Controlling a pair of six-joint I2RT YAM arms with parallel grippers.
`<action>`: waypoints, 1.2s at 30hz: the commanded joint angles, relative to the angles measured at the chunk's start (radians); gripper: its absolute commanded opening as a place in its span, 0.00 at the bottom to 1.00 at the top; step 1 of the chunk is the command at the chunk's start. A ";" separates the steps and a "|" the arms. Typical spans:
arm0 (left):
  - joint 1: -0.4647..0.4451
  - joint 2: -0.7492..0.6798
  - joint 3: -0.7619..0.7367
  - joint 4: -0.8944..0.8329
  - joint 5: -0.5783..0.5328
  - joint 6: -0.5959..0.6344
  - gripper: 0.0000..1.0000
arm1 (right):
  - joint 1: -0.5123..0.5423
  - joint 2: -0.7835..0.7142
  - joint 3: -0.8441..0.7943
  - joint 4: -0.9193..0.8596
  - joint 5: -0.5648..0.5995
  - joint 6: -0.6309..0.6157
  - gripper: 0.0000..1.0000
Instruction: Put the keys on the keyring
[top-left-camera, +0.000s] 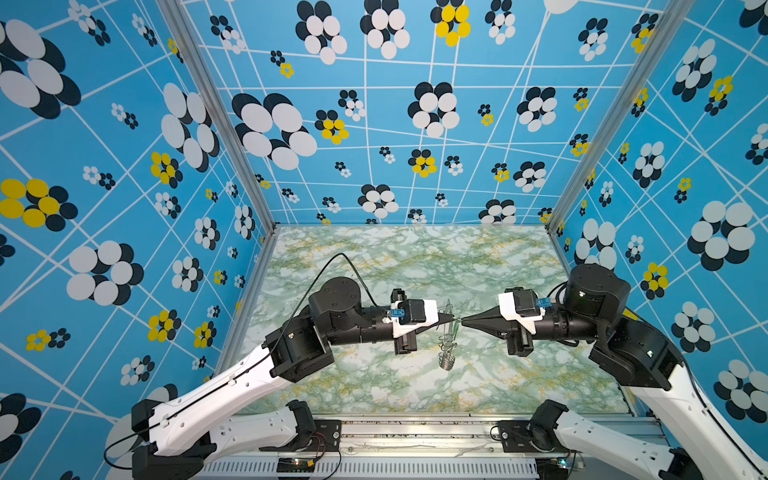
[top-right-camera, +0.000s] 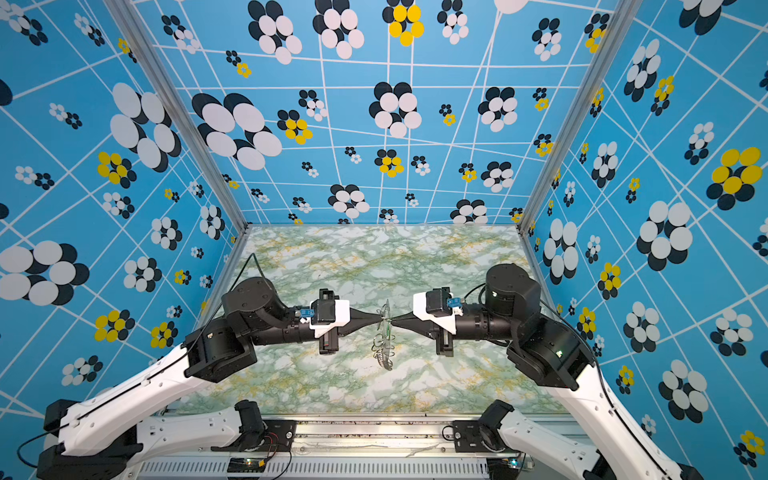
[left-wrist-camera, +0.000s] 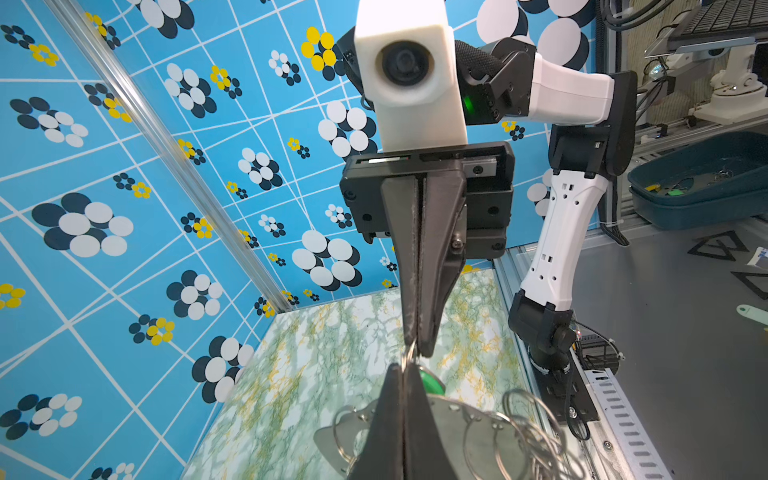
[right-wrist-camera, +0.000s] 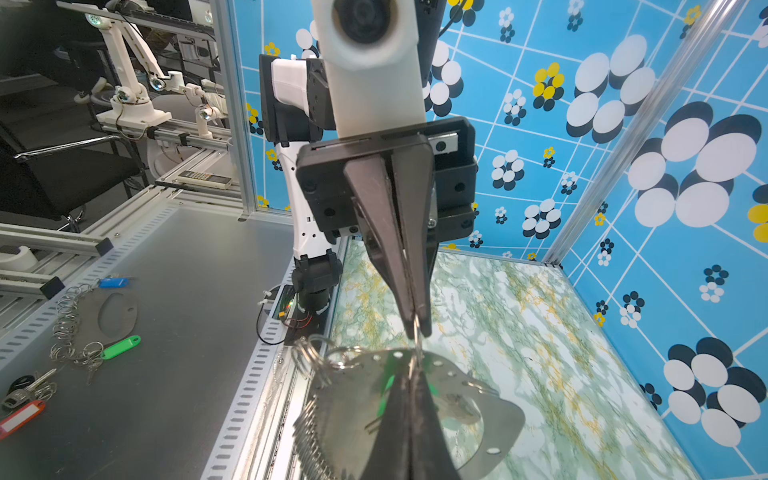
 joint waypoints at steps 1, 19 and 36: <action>0.019 0.005 0.040 0.029 -0.033 -0.029 0.00 | 0.016 -0.017 0.029 -0.047 -0.022 -0.010 0.00; 0.050 0.032 0.066 0.061 -0.014 -0.095 0.00 | 0.036 -0.012 0.015 -0.086 0.012 -0.037 0.00; 0.057 0.039 0.045 0.119 -0.015 -0.120 0.00 | 0.137 0.011 -0.008 -0.102 0.110 -0.061 0.07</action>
